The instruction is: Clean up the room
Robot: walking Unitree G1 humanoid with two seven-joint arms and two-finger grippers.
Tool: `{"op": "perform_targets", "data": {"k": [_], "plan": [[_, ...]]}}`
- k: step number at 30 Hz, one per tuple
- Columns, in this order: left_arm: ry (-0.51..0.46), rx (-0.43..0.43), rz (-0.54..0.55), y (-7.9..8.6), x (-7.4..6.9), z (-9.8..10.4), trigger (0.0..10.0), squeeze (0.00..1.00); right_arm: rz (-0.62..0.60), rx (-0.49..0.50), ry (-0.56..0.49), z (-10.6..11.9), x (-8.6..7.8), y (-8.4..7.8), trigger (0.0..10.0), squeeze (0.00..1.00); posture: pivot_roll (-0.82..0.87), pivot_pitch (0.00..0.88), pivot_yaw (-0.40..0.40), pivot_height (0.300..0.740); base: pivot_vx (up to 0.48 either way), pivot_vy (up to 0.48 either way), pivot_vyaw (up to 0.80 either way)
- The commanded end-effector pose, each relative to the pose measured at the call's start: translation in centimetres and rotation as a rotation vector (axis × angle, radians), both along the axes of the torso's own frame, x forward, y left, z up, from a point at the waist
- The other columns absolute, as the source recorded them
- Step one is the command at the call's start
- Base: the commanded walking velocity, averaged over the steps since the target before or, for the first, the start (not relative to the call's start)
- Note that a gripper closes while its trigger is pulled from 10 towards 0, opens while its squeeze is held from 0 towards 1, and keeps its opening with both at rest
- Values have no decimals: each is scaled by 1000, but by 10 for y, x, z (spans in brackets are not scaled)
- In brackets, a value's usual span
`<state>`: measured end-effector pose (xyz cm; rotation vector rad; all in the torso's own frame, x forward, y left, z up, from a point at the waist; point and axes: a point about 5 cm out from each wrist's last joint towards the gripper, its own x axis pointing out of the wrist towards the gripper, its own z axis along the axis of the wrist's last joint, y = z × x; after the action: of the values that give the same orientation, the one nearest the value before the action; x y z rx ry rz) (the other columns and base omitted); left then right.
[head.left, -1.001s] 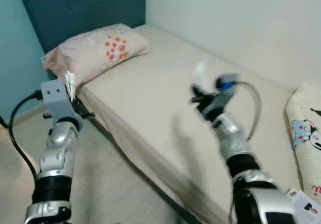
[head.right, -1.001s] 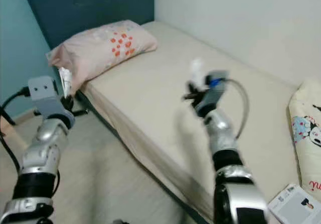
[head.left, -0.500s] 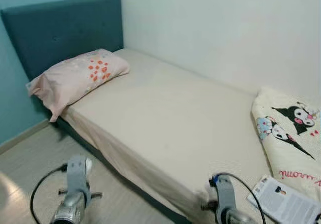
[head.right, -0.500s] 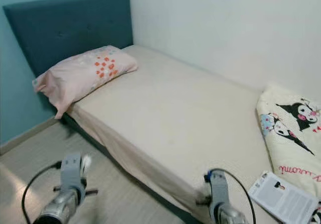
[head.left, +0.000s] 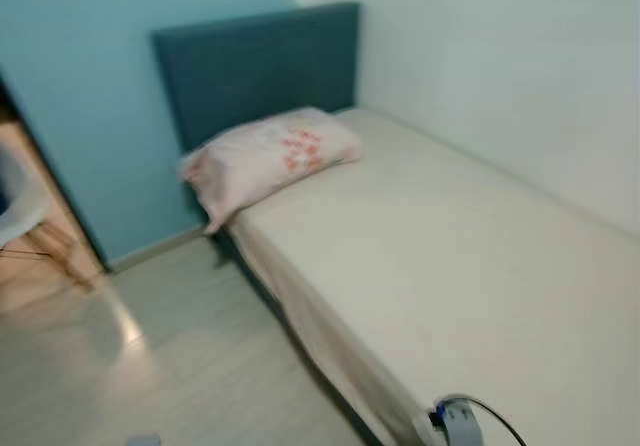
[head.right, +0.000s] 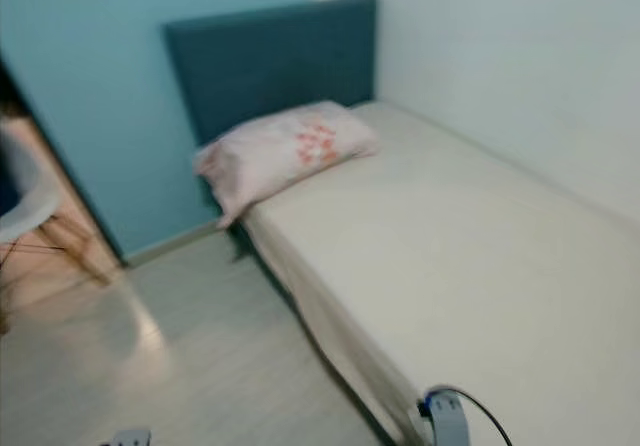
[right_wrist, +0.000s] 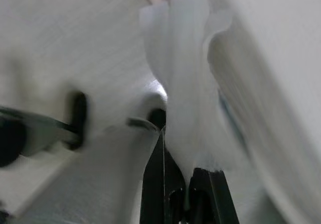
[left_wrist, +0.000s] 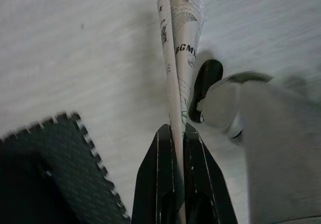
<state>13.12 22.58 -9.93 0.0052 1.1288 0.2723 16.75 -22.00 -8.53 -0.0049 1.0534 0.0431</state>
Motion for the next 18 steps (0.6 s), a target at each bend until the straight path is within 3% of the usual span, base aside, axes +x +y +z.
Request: {"op": "perform_targets", "data": {"k": [1,5,7,18], "plan": [[-9,6,-4,1,2,1,10000,0,36,-3,7,0,2,5,10000,0,-40,0,-70,695,0,0,800],[-15,11,-8,3,3,2,10000,0,56,-13,3,1,3,4,10000,0,-45,0,-68,695,0,0,800],[-33,9,-13,4,10,4,10000,0,86,-20,-23,5,14,7,10000,0,-34,0,-72,695,0,0,800],[-81,-11,-62,-4,27,9,10000,0,116,-6,-27,5,19,19,10000,0,-14,0,-75,695,0,0,800]]}}
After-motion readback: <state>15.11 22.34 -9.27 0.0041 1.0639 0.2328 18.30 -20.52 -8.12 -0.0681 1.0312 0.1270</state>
